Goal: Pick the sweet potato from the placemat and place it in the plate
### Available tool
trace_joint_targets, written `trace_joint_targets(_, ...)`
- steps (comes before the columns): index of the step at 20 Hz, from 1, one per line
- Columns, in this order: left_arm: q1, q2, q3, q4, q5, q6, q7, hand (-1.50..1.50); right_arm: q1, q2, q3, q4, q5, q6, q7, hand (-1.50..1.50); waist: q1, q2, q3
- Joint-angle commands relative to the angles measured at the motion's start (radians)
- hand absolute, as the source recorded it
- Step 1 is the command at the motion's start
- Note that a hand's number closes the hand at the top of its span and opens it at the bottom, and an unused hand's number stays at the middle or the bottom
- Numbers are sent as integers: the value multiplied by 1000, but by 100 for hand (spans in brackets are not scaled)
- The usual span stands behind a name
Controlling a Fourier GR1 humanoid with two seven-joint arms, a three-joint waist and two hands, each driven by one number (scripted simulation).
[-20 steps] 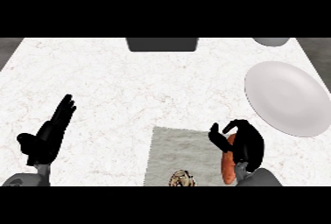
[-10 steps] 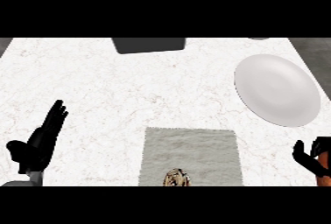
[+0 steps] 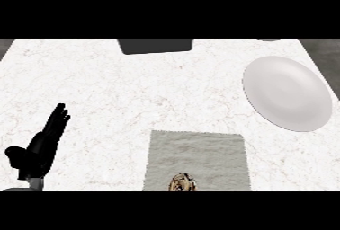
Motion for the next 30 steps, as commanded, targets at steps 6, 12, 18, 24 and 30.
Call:
trace_joint_targets(6,-40,-19,-16,-64,-34,-8,67,0,94,-1,-332,3,-159,136,-240,150,60,11,-1)
trace_joint_targets(12,-100,-57,14,121,-63,-70,-49,0,-23,2,-329,-45,-103,203,-133,150,71,16,-2)
trace_joint_targets(18,-100,-55,17,34,-71,-54,45,0,-253,-34,-181,-14,-62,270,4,150,92,19,-2)
trace_joint_targets(24,-114,-83,9,-26,-100,-32,100,0,-460,78,-20,57,36,259,68,150,95,18,-1)
trace_joint_targets(30,-108,-130,-9,21,-136,-39,40,0,-652,216,132,188,188,215,112,150,94,19,-1)
